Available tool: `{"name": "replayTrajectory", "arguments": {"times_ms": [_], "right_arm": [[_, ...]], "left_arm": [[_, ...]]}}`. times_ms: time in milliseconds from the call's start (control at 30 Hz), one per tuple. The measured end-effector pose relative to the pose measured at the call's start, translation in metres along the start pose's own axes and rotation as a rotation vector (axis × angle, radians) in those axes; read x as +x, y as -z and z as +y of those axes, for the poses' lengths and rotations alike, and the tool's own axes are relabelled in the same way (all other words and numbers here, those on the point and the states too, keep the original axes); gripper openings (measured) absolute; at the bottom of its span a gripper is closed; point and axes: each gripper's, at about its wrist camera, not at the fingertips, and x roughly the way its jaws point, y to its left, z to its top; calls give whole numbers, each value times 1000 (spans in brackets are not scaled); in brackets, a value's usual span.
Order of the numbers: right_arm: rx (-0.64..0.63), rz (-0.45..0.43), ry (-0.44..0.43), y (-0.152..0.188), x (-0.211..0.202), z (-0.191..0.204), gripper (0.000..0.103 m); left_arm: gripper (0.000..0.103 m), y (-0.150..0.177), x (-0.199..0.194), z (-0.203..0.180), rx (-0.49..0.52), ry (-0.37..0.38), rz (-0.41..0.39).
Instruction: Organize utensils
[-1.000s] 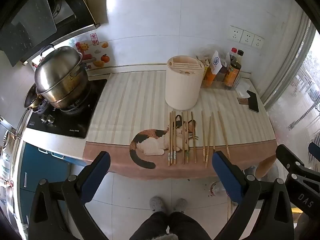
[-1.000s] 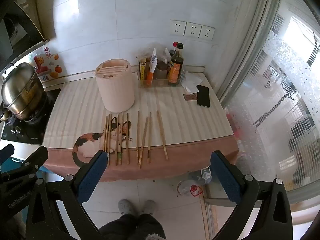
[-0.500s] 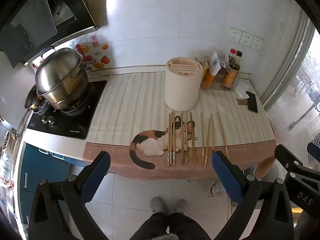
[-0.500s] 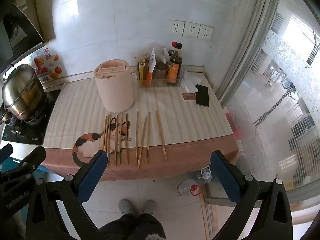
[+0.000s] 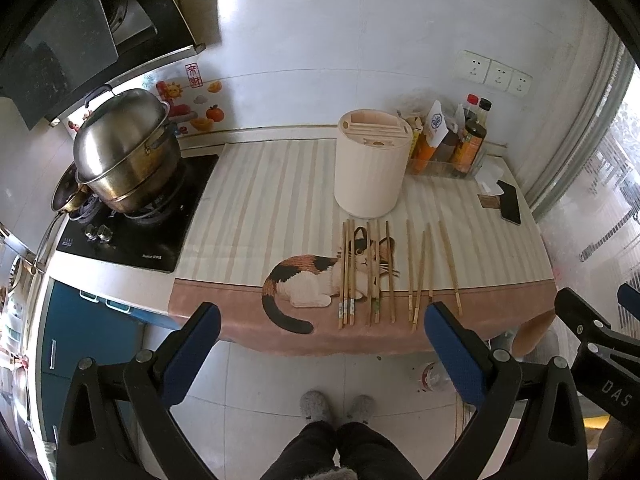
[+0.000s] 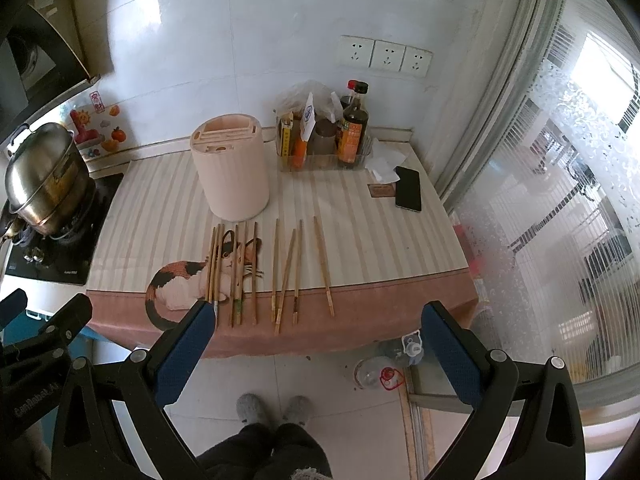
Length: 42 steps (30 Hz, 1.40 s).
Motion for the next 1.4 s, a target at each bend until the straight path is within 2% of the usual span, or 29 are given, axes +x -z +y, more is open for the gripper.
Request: {"name": "replayTrajectory", "arguments": {"times_ms": [833, 1400], "right_arm": [[-16, 6, -2, -2, 4, 8, 103], [-18, 9, -1, -6, 5, 6, 103]], "left_arm": [[103, -6, 3, 5, -4, -1, 4], [103, -8, 3, -5, -5, 4, 4]]}}
